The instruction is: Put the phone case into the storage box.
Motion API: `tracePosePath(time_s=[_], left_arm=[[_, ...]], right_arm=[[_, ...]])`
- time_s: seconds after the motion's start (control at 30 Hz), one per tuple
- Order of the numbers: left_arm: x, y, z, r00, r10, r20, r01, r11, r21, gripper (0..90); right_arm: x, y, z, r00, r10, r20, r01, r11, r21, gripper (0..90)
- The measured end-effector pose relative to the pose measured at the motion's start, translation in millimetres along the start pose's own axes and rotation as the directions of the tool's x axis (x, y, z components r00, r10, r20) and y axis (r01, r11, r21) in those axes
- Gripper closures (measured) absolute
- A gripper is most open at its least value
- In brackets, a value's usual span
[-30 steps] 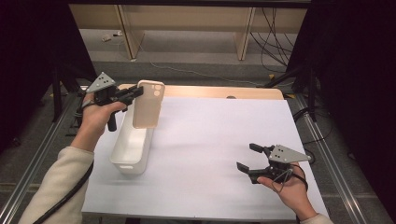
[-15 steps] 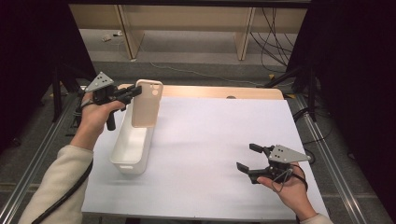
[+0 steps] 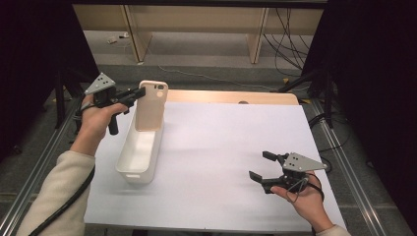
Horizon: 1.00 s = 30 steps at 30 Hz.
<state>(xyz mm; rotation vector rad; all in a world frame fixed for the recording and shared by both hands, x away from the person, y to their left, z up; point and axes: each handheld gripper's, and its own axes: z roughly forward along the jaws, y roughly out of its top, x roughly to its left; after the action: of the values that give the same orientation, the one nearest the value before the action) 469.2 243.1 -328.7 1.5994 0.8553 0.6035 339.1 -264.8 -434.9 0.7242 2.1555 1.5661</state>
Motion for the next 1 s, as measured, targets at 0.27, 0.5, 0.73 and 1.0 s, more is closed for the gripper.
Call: tracePosePath(time_s=[0.27,0.5,0.73,1.0], left_arm=[[3.2,-0.1,0.2,1.0,0.0,-0.008,0.0,1.0,0.0,81.4],[8.3,-1.1,1.3,0.9999,-0.003,-0.015,0.003,1.0,-0.002,81.4],[11.9,-1.0,2.6,0.9997,0.001,-0.026,-0.001,1.0,0.0,81.3],[16.2,-1.3,6.2,0.9994,0.002,-0.033,-0.002,1.0,0.006,81.4]], right_arm=[[-0.1,0.0,-0.2,1.0,-0.001,0.001,0.001,1.0,-0.001,16.9],[0.0,-0.3,-0.3,1.0,0.003,-0.001,-0.003,1.0,0.001,17.0],[0.1,-0.1,-0.1,1.0,-0.001,0.001,0.001,1.0,-0.003,17.0],[0.4,0.0,-0.5,1.0,0.005,-0.003,-0.005,1.0,-0.003,16.9]])
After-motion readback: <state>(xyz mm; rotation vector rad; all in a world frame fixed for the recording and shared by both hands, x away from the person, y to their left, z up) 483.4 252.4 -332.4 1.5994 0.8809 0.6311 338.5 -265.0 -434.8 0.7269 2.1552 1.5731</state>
